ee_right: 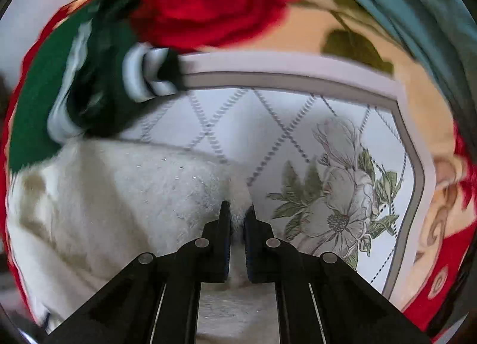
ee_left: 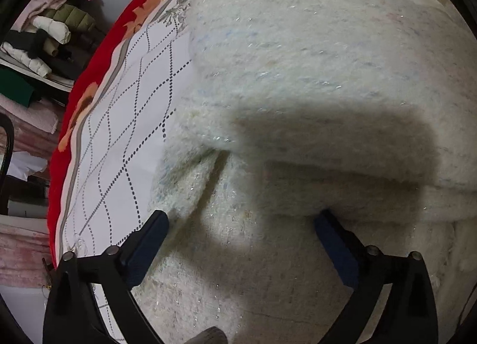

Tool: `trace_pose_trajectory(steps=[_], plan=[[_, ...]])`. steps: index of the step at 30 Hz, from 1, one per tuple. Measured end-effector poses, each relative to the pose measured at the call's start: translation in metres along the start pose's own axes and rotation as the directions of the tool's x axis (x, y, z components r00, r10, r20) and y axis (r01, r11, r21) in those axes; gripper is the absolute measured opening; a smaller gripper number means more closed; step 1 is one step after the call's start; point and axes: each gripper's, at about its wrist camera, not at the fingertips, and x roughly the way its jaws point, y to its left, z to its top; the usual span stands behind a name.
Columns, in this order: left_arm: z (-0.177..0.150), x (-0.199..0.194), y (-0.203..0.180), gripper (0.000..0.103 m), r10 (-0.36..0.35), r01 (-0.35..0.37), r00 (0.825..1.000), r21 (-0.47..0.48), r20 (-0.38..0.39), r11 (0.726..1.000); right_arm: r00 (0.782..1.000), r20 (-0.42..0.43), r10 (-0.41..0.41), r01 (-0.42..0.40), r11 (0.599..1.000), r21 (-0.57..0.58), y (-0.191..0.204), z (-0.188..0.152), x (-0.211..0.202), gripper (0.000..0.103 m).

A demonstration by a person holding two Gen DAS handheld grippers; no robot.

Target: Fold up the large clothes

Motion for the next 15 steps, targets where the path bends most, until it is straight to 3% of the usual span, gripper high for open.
trace_pose_trajectory(steps=[3,6,7,8,10,13,15], plan=[[0.003,-0.001,0.003,0.103,-0.017,0.017,1.000,0.009,-0.017,1.000,0.999,-0.052,0.012,-0.012,1.000,-0.003,-0.001,0.005,0.003,0.011],[0.005,-0.007,0.008,0.103,-0.031,0.032,0.999,0.016,-0.030,0.999,0.998,-0.059,-0.001,0.000,1.000,-0.015,-0.013,-0.010,-0.030,0.025],[0.005,-0.012,0.011,0.103,-0.036,0.037,0.999,0.011,-0.024,0.999,0.998,-0.056,-0.017,0.016,1.000,-0.020,-0.018,-0.017,-0.041,0.036],[0.004,-0.018,0.014,0.103,-0.047,0.047,0.999,0.004,-0.015,0.999,0.998,-0.055,-0.027,0.026,0.999,-0.019,-0.027,-0.034,-0.057,0.047],[0.002,-0.033,0.019,0.103,-0.065,0.065,0.998,-0.006,0.003,0.998,0.997,-0.074,-0.025,0.024,1.000,-0.010,-0.048,-0.069,-0.081,0.056],[-0.003,-0.054,0.020,0.103,-0.086,0.086,0.996,-0.011,0.021,0.996,0.986,-0.165,-0.022,0.023,1.000,0.004,-0.072,-0.124,-0.095,0.056],[-0.010,-0.067,0.014,0.103,-0.084,0.084,0.996,-0.007,0.031,0.996,0.963,-0.270,0.016,-0.012,1.000,0.016,-0.089,-0.178,-0.081,0.056]])
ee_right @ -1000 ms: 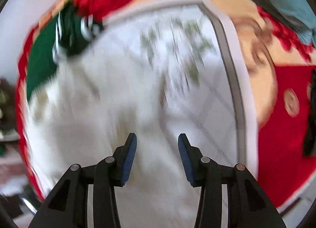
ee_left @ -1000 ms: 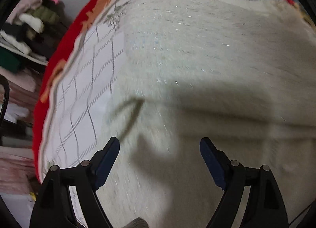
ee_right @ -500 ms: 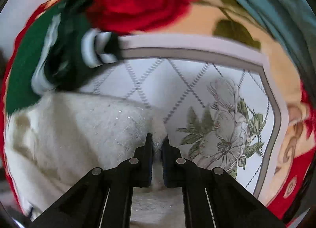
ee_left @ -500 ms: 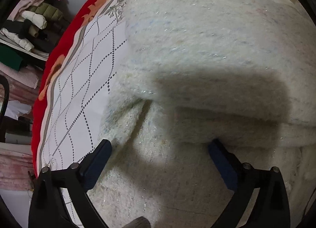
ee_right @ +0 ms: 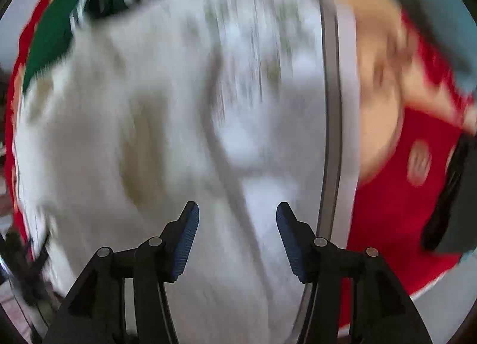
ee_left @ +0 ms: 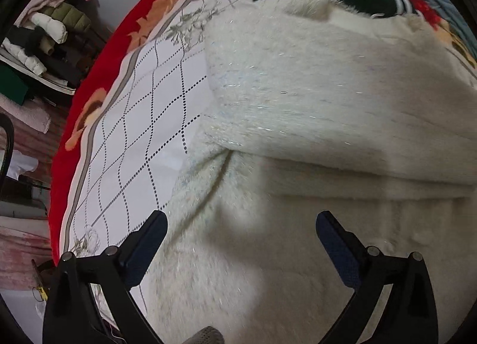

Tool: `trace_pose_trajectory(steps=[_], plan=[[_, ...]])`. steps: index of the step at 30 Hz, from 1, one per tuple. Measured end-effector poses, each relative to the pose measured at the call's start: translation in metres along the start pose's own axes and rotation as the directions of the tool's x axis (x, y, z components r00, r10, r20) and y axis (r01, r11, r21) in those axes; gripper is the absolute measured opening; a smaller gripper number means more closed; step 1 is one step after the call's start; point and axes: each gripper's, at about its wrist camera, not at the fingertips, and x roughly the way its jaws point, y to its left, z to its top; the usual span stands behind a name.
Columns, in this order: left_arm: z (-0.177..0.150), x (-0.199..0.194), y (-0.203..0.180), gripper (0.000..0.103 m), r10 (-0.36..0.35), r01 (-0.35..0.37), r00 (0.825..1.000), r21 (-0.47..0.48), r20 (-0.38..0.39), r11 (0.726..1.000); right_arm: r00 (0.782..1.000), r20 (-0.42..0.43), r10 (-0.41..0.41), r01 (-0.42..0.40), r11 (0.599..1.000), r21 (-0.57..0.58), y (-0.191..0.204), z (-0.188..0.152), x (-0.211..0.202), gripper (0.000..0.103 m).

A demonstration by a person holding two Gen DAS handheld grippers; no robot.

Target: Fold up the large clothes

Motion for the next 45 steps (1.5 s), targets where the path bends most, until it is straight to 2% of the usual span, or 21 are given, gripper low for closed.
trace_pose_trajectory(steps=[2,3,4,8,10,12,14,17,19,20,23,26,30,32,33,35,38,39,41,42,45], plan=[[-0.007,-0.006,-0.009,0.103,0.013,-0.013,1.000,0.008,-0.001,1.000,0.993,-0.094,0.077,-0.077,0.997,0.007,-0.010,-0.025,0.038,0.055],[-0.012,-0.009,-0.013,0.103,0.022,-0.022,1.000,0.009,-0.007,1.000,0.986,-0.116,0.120,-0.118,0.993,0.022,-0.015,-0.036,0.053,0.047],[-0.017,-0.013,-0.018,0.103,0.033,-0.033,0.999,0.008,-0.009,0.999,0.981,-0.113,0.155,-0.150,0.987,0.051,-0.021,-0.046,0.062,0.005],[-0.044,-0.027,-0.035,0.103,0.112,-0.112,0.993,0.011,-0.030,0.994,0.961,-0.121,0.250,-0.221,0.952,0.210,-0.053,-0.082,0.077,0.006],[-0.060,-0.035,-0.044,0.103,0.153,-0.153,0.987,0.012,-0.047,0.988,0.952,-0.161,0.261,-0.228,0.954,0.196,-0.061,-0.092,0.085,0.006],[-0.075,-0.050,-0.056,0.103,0.198,-0.197,0.979,0.010,-0.058,0.980,0.953,-0.180,0.243,-0.226,0.968,0.107,-0.059,-0.088,0.077,0.011],[-0.084,-0.063,-0.065,0.103,0.225,-0.226,0.973,0.003,-0.052,0.974,0.964,-0.162,0.212,-0.210,0.977,0.025,-0.057,-0.081,0.054,0.028],[-0.096,-0.078,-0.092,0.103,0.307,-0.307,0.951,0.005,-0.021,0.952,0.974,-0.055,0.218,-0.221,0.973,-0.063,-0.054,-0.060,0.020,0.037],[-0.099,-0.078,-0.107,0.103,0.347,-0.347,0.938,0.013,-0.009,0.938,0.978,0.016,0.206,-0.202,0.972,-0.123,-0.043,-0.025,0.015,0.038],[-0.101,-0.077,-0.114,0.103,0.364,-0.364,0.931,0.011,-0.003,0.931,0.982,0.043,0.185,-0.176,0.971,-0.164,-0.035,-0.009,0.019,0.038],[-0.102,-0.066,-0.135,0.103,0.386,-0.386,0.922,0.013,-0.020,0.923,0.996,0.087,0.018,0.004,0.969,-0.248,-0.030,0.017,0.049,0.037],[-0.102,-0.067,-0.151,0.103,0.411,-0.411,0.912,0.038,0.003,0.911,0.997,0.061,0.049,-0.034,0.971,-0.238,-0.039,0.024,0.044,0.036],[-0.107,-0.098,-0.174,0.103,0.454,-0.462,0.886,0.098,0.095,0.881,0.984,0.032,0.176,-0.163,0.955,-0.246,-0.069,0.012,0.016,0.041],[-0.116,-0.112,-0.195,0.103,0.466,-0.479,0.877,0.144,0.119,0.866,0.972,0.038,0.233,-0.218,0.946,-0.238,-0.099,0.002,0.001,0.058],[-0.120,-0.117,-0.207,0.103,0.469,-0.486,0.874,0.174,0.130,0.857,0.966,0.042,0.256,-0.240,0.943,-0.228,-0.118,-0.003,-0.005,0.060],[-0.129,-0.125,-0.228,0.103,0.455,-0.476,0.879,0.215,0.140,0.853,0.950,0.061,0.306,-0.288,0.935,-0.210,-0.145,-0.028,-0.022,0.060],[-0.145,-0.135,-0.262,0.103,0.385,-0.400,0.917,0.259,0.109,0.879,0.897,0.053,0.438,-0.429,0.894,-0.127,-0.203,-0.034,-0.031,0.060],[-0.152,-0.137,-0.278,0.103,0.353,-0.364,0.931,0.281,0.090,0.888,0.851,0.017,0.525,-0.524,0.851,-0.044,-0.227,-0.035,-0.028,0.060],[-0.161,-0.139,-0.300,0.103,0.309,-0.311,0.949,0.304,0.054,0.901,0.785,-0.025,0.619,-0.616,0.784,0.071,-0.244,-0.040,-0.020,0.060],[-0.163,-0.140,-0.309,0.103,0.291,-0.290,0.956,0.309,0.043,0.906,0.767,-0.028,0.641,-0.635,0.764,0.116,-0.261,-0.041,-0.019,0.060],[-0.176,-0.133,-0.345,0.103,0.268,-0.258,0.963,0.347,0.020,0.902,0.804,-0.030,0.593,-0.587,0.801,0.117,-0.261,-0.055,-0.016,0.060]])
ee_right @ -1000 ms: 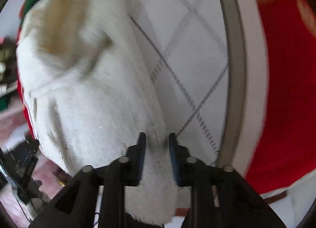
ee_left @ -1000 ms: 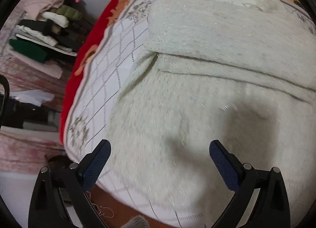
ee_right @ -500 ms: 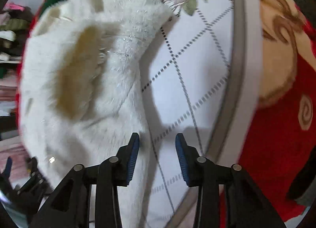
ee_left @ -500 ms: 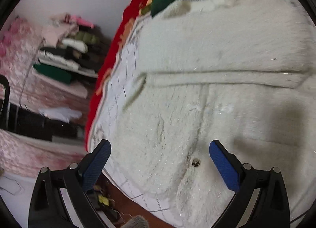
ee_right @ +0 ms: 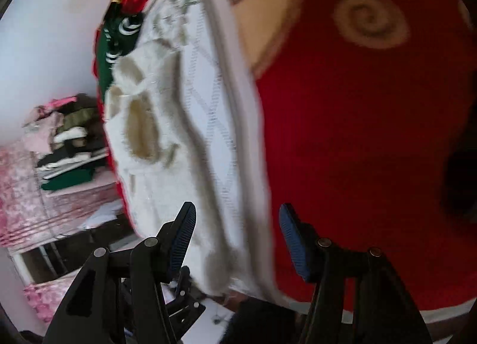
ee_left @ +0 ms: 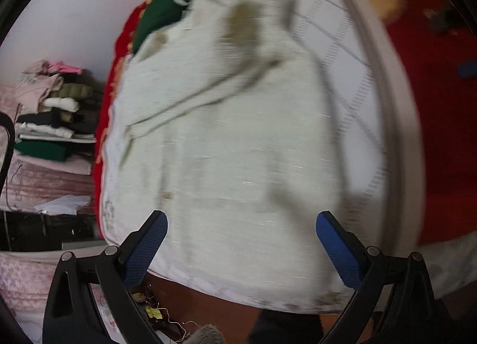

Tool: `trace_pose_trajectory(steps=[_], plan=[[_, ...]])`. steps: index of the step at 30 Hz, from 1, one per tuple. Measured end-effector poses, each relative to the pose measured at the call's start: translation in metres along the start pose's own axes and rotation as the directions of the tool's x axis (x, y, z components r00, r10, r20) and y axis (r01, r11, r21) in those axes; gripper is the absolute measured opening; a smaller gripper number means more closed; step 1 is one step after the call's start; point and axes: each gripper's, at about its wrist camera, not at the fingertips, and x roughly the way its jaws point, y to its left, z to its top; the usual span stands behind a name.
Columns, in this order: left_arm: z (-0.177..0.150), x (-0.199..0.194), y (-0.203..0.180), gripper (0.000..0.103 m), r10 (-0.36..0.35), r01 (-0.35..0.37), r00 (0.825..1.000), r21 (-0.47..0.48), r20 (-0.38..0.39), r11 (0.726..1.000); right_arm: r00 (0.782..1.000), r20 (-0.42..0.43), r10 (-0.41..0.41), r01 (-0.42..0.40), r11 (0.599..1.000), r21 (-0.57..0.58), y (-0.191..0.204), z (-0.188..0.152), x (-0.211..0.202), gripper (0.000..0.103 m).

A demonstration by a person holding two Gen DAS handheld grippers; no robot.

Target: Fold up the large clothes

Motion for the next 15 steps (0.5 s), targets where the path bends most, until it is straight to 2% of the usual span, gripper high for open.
trace_pose_trajectory(steps=[2,4,6,7,15], plan=[[0.000,0.006,-0.024,0.103,0.030,-0.030,0.999,0.049,-0.013,0.998,1.000,0.002,-0.014,0.014,1.000,0.020,-0.008,0.000,-0.005,0.060],[-0.002,0.015,-0.041,0.103,0.102,-0.100,0.995,0.087,-0.016,0.991,1.000,0.007,-0.026,0.026,0.999,0.023,-0.008,0.003,-0.001,0.060],[-0.003,0.032,-0.055,0.103,0.196,-0.192,0.980,0.110,-0.023,0.975,0.999,0.008,-0.040,0.040,0.999,0.015,-0.012,0.009,0.000,0.060],[-0.004,0.041,-0.058,0.103,0.221,-0.215,0.974,0.119,-0.039,0.969,0.999,0.009,-0.044,0.044,0.999,0.011,-0.011,0.012,0.006,0.060],[0.007,0.070,-0.028,0.103,0.246,-0.248,0.964,-0.007,-0.103,0.969,0.999,-0.011,-0.048,0.047,0.999,-0.026,0.017,0.037,0.047,0.060]])
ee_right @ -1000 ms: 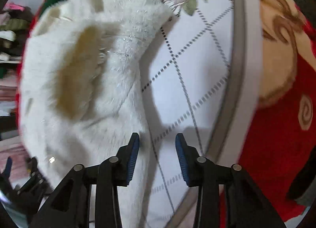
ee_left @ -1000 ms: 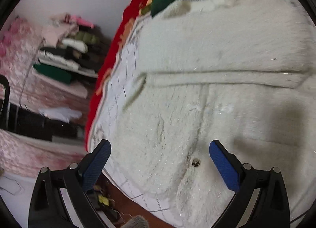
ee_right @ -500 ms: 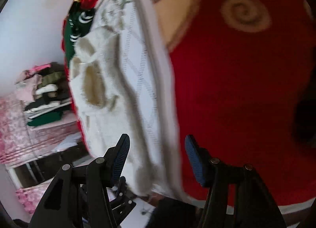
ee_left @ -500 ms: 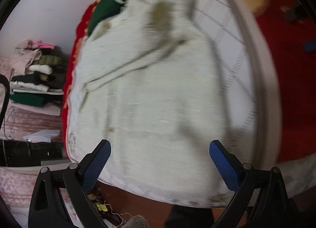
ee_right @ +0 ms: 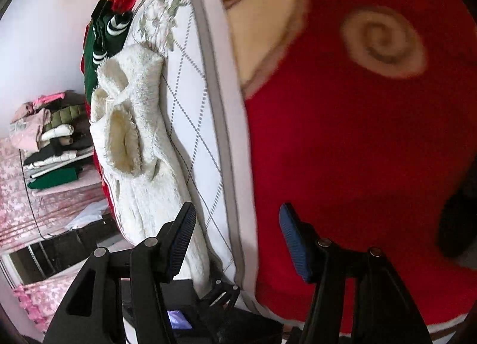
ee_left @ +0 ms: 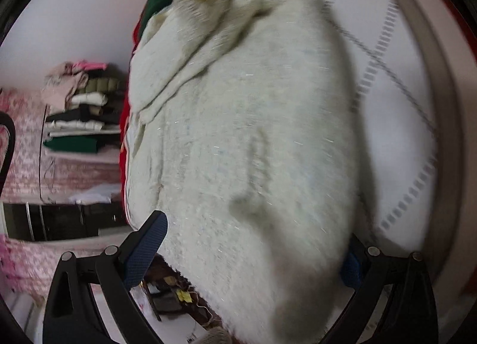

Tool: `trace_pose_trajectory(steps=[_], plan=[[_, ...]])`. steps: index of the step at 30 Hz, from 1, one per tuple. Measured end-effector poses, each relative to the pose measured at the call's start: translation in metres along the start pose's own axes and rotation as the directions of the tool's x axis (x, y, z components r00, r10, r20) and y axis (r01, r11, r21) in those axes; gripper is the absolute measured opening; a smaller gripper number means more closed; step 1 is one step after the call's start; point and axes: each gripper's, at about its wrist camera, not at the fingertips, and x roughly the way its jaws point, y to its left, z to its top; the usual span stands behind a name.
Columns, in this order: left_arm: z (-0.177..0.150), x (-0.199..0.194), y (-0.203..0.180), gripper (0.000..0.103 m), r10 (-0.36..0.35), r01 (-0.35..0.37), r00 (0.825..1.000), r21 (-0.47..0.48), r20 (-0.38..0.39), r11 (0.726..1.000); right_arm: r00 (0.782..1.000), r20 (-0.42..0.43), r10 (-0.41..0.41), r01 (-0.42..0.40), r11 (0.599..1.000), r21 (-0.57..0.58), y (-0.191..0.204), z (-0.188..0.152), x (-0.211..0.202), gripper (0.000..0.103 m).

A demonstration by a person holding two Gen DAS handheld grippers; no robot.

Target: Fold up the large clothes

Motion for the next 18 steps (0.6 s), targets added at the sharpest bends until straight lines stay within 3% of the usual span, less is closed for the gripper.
trace_pose_trajectory(steps=[2,4,7,8,9,11,13,14,17,18], plan=[[0.002,0.009,0.011,0.103,0.027,-0.027,1.000,-0.036,-0.014,0.999,1.000,-0.019,0.002,-0.003,1.000,-0.023,0.012,0.010,0.015,0.060],[0.004,0.021,0.025,0.102,0.010,-0.013,0.999,-0.080,-0.042,0.997,0.999,-0.033,0.011,-0.013,0.999,-0.050,0.026,0.022,0.030,0.060],[0.004,0.030,0.042,0.097,-0.057,0.047,0.996,-0.146,-0.064,0.988,0.996,-0.066,0.054,-0.060,0.992,-0.108,0.052,0.041,0.057,0.076],[0.003,0.032,0.047,0.079,-0.082,0.071,0.995,-0.162,-0.062,0.984,0.994,-0.078,0.077,-0.087,0.988,-0.128,0.063,0.048,0.068,0.080],[0.003,0.033,0.055,0.053,-0.140,0.127,0.988,-0.187,-0.059,0.974,0.991,-0.090,0.094,-0.106,0.985,-0.136,0.070,0.052,0.075,0.081],[0.003,0.033,0.061,0.028,-0.204,0.189,0.978,-0.214,-0.050,0.958,0.982,-0.111,0.151,-0.167,0.975,-0.148,0.085,0.062,0.091,0.088],[0.005,0.032,0.069,0.021,-0.250,0.233,0.967,-0.240,-0.041,0.942,0.969,-0.119,0.217,-0.234,0.959,-0.158,0.100,0.070,0.105,0.098],[0.005,0.031,0.074,0.016,-0.265,0.249,0.964,-0.255,-0.028,0.934,0.960,-0.123,0.252,-0.269,0.951,-0.154,0.107,0.074,0.112,0.099],[0.006,0.026,0.083,0.014,-0.301,0.288,0.953,-0.284,-0.005,0.915,0.933,-0.143,0.330,-0.350,0.926,-0.144,0.126,0.083,0.129,0.101],[0.007,0.026,0.086,0.014,-0.309,0.295,0.951,-0.290,-0.001,0.910,0.937,-0.148,0.317,-0.338,0.930,-0.147,0.132,0.085,0.135,0.101]])
